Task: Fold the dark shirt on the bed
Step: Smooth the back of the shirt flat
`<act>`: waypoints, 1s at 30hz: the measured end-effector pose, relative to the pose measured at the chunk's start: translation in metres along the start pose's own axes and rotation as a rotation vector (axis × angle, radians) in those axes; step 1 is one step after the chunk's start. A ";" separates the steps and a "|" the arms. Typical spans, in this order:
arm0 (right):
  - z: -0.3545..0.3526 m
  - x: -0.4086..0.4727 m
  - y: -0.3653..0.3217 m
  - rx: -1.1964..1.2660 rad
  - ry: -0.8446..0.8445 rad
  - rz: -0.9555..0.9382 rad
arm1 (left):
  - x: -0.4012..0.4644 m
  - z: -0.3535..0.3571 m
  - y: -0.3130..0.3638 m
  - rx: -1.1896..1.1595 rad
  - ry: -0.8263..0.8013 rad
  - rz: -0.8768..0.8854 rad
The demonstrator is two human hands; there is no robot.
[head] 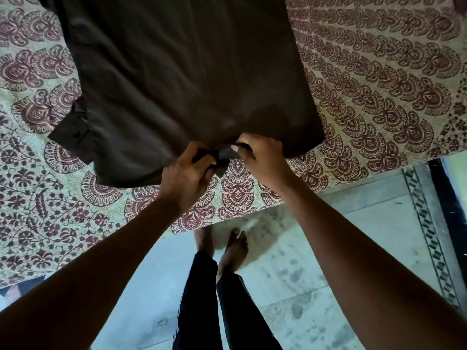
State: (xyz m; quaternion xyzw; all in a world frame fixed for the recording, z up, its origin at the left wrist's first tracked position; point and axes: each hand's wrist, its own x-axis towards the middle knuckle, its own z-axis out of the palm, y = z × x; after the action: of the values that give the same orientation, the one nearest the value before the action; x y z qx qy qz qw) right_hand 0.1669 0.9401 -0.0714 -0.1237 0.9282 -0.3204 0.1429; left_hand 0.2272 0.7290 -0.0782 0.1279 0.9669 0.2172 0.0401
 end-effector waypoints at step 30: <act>0.041 -0.041 0.024 -0.544 0.062 0.034 | 0.014 0.030 -0.007 0.224 -0.155 -0.020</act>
State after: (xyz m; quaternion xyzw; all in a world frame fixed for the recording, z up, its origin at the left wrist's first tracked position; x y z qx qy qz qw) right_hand 0.2156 0.9486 -0.1098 -0.1323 0.9860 -0.0608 0.0814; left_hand 0.2158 0.7389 -0.1088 0.1384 0.9803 0.0970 0.1023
